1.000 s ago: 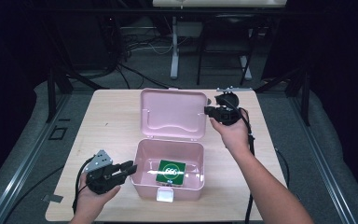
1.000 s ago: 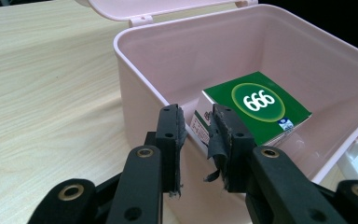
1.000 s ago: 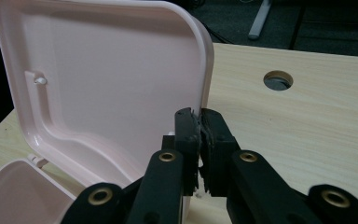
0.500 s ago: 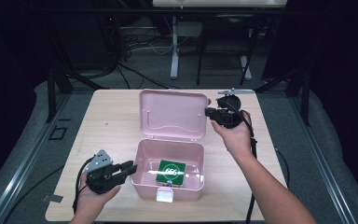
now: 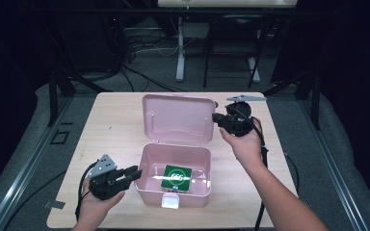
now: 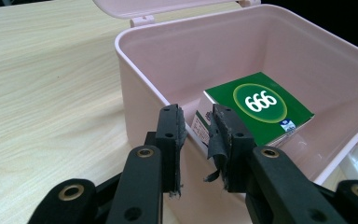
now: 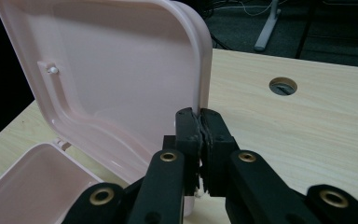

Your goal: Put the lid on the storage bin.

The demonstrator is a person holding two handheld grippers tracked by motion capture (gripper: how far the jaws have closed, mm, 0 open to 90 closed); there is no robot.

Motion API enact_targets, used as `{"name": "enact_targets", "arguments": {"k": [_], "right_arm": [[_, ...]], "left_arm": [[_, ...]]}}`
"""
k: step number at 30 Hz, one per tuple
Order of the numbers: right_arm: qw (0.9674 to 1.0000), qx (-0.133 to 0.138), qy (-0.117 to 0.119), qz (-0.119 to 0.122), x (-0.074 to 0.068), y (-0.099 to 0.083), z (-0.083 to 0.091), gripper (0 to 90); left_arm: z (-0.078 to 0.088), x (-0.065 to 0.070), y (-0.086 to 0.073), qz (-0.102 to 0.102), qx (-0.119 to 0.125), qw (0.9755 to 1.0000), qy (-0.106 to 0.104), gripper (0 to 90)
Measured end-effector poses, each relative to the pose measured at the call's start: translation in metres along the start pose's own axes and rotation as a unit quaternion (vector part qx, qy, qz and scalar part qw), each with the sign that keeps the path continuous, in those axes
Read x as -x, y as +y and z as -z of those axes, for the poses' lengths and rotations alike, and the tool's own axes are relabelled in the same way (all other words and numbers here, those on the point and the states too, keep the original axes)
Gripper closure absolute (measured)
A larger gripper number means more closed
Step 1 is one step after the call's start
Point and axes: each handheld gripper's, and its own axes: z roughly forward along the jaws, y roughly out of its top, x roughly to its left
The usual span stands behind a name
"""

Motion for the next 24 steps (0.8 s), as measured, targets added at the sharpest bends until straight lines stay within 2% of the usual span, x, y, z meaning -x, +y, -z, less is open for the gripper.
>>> {"name": "enact_targets", "arguments": {"k": [6,15,24], "right_arm": [[1.0,0.005,-0.002,0.008,-0.003,-0.002,0.004,87.1],[0.9998,0.021,0.003,0.007,-0.004,-0.008,0.008,87.3],[0.9992,0.034,0.0,0.022,-0.009,-0.014,0.014,87.3]], "left_arm": [[0.0,0.0,0.0,0.0,0.001,1.0,0.0,73.1],[0.0,0.0,0.0,0.0,0.001,1.0,0.002,73.1],[0.0,0.001,0.0,-0.001,0.001,1.0,0.003,73.1]]}}
